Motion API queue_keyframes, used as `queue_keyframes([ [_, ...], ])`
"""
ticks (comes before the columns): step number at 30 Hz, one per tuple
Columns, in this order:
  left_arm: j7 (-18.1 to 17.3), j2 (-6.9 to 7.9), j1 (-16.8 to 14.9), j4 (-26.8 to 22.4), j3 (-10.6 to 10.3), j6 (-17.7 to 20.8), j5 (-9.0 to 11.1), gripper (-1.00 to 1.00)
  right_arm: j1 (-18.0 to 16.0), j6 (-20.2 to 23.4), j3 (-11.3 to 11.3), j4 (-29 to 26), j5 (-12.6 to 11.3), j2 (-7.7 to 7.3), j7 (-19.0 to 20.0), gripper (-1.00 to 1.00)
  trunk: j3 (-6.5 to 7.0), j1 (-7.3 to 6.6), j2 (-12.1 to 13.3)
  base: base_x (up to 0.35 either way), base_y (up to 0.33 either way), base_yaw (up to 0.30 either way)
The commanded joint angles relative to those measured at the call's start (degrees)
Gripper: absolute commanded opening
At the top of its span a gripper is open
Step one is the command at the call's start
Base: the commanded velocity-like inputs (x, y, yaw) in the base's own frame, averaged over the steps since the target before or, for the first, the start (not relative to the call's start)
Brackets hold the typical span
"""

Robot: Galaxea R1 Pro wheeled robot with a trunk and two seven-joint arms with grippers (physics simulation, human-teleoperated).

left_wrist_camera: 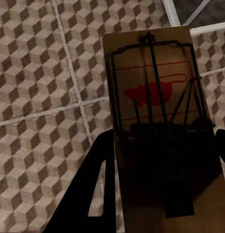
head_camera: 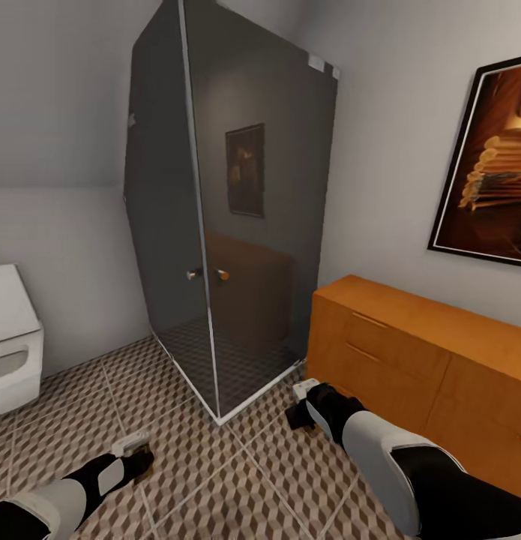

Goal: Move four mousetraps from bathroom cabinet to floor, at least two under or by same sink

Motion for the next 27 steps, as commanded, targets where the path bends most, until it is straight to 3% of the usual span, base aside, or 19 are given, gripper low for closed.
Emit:
queue_keyframes([
  [1,0.4,-0.04,0.0,-0.1,-0.5,0.2,0.4,-1.00,0.0,0.3,0.1,-0.1,0.4,0.00,0.4,-1.00,-0.07,0.00,0.0,0.000,0.000,0.300],
  [11,0.4,-2.24,1.7,-0.1,-0.4,-2.2,0.9,-1.00,0.0,0.1,0.0,2.5,0.2,0.00,0.3,-1.00,-0.07,0.00,0.0,0.000,0.000,0.300],
  [16,0.4,-2.46,2.9,-0.1,-0.3,-4.9,0.9,-1.00,0.0,0.0,0.1,3.3,0.5,0.00,0.2,-1.00,-0.07,0.00,0.0,0.000,0.000,0.300],
  [27,0.4,-2.37,3.0,-0.3,-0.3,-5.3,0.7,-1.00,0.0,0.1,0.1,3.5,0.4,0.00,0.1,-1.00,-0.07,0.00,0.0,0.000,0.000,0.300],
])
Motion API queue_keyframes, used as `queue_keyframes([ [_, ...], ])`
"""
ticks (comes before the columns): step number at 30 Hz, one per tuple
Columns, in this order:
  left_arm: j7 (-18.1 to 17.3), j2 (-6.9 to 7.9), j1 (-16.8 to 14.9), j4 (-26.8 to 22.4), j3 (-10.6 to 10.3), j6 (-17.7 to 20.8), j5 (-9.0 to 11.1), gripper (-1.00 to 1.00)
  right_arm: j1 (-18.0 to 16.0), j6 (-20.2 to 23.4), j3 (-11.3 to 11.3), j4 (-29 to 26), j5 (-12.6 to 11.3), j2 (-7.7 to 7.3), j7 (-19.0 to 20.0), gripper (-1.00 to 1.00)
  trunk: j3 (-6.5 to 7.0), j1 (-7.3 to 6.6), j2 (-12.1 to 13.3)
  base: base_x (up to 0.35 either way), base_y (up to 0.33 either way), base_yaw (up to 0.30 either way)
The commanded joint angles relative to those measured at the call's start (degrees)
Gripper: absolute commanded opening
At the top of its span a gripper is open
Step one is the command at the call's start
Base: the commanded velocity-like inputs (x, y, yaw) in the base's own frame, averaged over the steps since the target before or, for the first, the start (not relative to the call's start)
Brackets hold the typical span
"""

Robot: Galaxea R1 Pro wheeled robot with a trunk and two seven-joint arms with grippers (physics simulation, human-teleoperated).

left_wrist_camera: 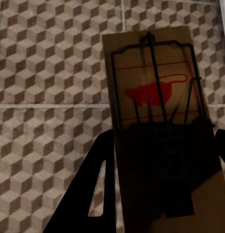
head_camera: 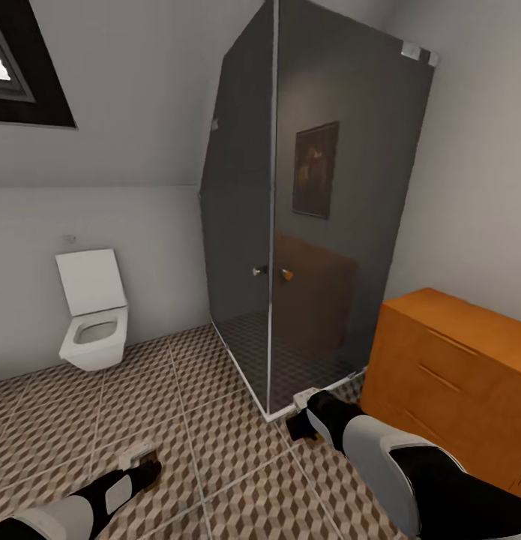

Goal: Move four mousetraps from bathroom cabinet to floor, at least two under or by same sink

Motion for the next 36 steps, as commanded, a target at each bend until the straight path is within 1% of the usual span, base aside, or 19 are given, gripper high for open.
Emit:
queue_keyframes([
  [1,0.4,0.00,0.0,-0.1,-0.5,0.2,0.3,-1.00,0.0,0.4,0.1,-0.1,0.4,0.00,0.4,-1.00,-0.07,0.00,0.0,0.000,0.000,0.300],
  [8,0.4,-0.42,0.0,-0.5,-0.5,0.3,0.0,-1.00,0.0,0.4,0.0,0.0,0.1,0.00,0.2,-1.00,-0.07,0.00,0.0,0.000,0.000,0.300],
  [20,0.4,-0.51,0.0,-0.6,-0.5,0.2,-0.1,-1.00,0.0,0.4,0.0,0.0,0.1,0.00,0.2,-1.00,-0.07,0.00,0.0,0.000,0.000,0.300],
  [22,0.4,-0.70,0.0,-0.6,-0.5,0.2,-0.1,-1.00,0.0,0.4,0.0,0.0,0.1,0.00,0.3,-1.00,-0.07,0.00,0.0,0.000,0.000,0.300],
  [23,0.4,-0.94,0.0,-0.6,-0.5,0.4,-0.1,-1.00,0.0,0.4,0.0,0.0,0.1,0.00,0.3,-1.00,-0.07,0.00,0.0,0.127,0.000,0.297],
  [26,0.4,-0.95,0.0,-0.7,-0.5,1.1,-0.1,-1.00,0.0,0.3,0.0,0.1,0.1,0.00,0.3,-1.00,-0.07,0.00,0.0,0.262,0.000,0.116],
  [36,0.4,-0.93,0.0,-0.7,-0.5,1.2,-0.1,-1.00,0.0,0.4,0.0,0.1,0.1,0.00,0.3,-1.00,-0.07,0.00,0.0,0.316,0.000,0.038],
])
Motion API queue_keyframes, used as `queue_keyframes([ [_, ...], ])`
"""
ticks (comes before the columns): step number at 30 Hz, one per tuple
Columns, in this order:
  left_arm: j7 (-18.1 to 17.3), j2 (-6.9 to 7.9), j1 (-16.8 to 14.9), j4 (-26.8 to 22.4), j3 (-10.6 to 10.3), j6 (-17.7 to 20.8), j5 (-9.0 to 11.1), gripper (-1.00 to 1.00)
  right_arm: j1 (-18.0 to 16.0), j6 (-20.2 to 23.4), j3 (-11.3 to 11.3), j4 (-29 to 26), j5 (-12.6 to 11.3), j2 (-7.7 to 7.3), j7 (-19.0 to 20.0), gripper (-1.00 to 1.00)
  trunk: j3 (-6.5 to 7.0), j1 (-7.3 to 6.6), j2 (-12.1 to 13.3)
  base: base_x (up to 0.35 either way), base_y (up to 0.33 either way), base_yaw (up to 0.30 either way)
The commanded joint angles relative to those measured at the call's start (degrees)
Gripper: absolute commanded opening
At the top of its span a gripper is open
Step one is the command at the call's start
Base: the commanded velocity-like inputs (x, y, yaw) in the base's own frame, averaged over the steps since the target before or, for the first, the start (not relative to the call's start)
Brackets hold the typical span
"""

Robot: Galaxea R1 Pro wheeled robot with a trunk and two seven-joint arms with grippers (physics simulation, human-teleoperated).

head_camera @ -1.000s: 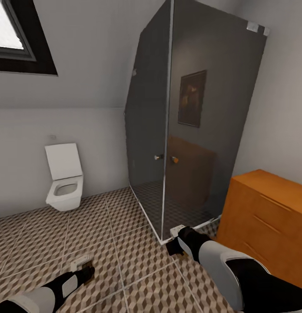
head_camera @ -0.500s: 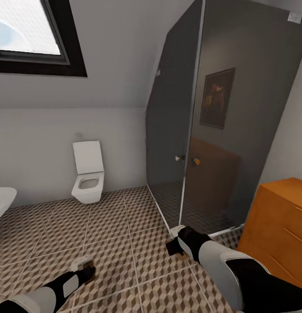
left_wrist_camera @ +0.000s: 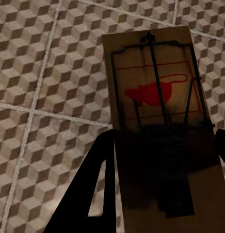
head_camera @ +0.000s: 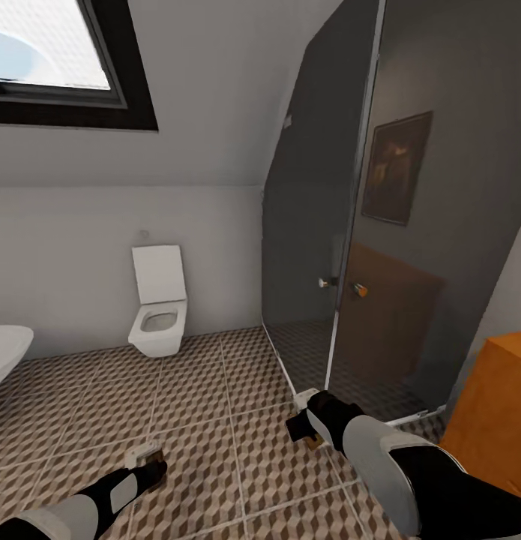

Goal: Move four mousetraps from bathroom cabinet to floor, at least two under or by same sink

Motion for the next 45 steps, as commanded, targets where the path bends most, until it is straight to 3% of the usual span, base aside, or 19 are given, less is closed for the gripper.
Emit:
queue_keyframes([
  [1,0.5,0.02,0.0,-0.1,-0.5,0.3,0.3,-1.00,0.0,0.4,0.1,-0.1,0.5,0.00,0.4,-1.00,-0.07,0.03,0.0,0.324,0.000,0.168],
  [18,0.5,0.16,0.0,-0.1,-0.5,0.0,0.8,-1.00,0.0,0.3,0.1,-0.1,0.5,0.00,0.3,-1.00,-0.07,0.03,0.0,0.325,0.000,0.274],
  [45,0.6,2.18,0.0,0.2,-0.4,-0.6,1.2,-1.00,0.0,0.3,0.1,-0.1,0.5,0.00,0.3,-1.00,-0.07,0.03,0.0,0.325,0.000,0.286],
])
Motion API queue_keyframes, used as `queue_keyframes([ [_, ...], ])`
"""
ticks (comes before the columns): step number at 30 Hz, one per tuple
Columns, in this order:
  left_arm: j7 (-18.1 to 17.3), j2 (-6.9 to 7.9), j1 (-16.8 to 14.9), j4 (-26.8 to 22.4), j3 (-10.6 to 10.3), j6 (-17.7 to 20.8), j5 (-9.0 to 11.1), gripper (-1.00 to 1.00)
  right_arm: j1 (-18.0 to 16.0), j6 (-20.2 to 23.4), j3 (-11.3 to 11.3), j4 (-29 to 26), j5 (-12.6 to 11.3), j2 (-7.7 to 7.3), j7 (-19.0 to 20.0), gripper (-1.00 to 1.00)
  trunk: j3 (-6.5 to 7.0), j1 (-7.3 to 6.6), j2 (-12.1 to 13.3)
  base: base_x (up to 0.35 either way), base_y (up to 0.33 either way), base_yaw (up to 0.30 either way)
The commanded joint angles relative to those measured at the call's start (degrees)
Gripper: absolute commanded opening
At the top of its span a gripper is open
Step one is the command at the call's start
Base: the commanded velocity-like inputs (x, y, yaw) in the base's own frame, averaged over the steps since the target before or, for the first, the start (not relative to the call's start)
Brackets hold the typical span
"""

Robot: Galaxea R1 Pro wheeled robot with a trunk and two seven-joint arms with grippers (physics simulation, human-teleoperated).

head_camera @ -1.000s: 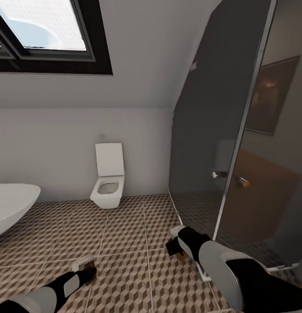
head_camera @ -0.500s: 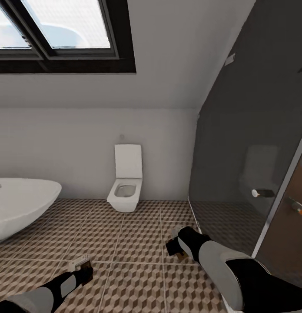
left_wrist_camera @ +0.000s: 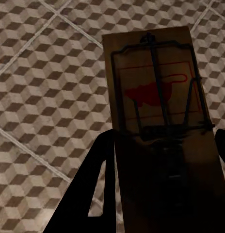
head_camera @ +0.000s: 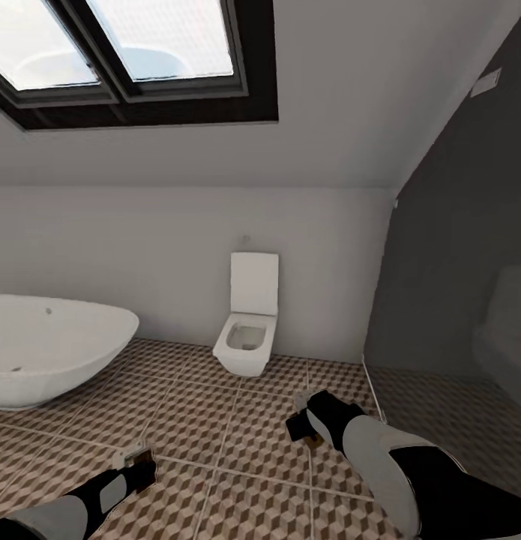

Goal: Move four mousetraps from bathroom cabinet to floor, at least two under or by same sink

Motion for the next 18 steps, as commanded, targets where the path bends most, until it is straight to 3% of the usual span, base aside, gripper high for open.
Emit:
queue_keyframes([
  [1,0.4,0.29,0.0,-0.1,-0.5,0.2,0.4,-1.00,0.0,0.3,0.1,-0.1,0.5,0.00,0.4,-1.00,-0.07,0.03,0.0,0.325,0.000,0.286],
  [3,0.3,0.88,0.0,-0.1,-0.4,0.0,0.7,-1.00,0.0,0.1,0.1,-0.1,0.5,0.00,0.5,-1.00,-0.07,0.03,0.0,0.268,0.000,0.176],
  [7,-0.1,0.82,0.0,-0.3,-0.3,-1.8,1.0,-1.00,0.9,-4.4,0.0,0.2,0.6,0.00,0.3,-1.00,-0.07,0.03,0.0,0.054,0.000,0.030],
  [18,-1.8,-0.67,0.0,-0.1,-0.4,-3.7,0.8,-1.00,11.3,-14.5,0.0,1.0,0.0,-1.54,-1.1,-1.00,-0.07,0.03,0.0,0.005,0.000,0.003],
])
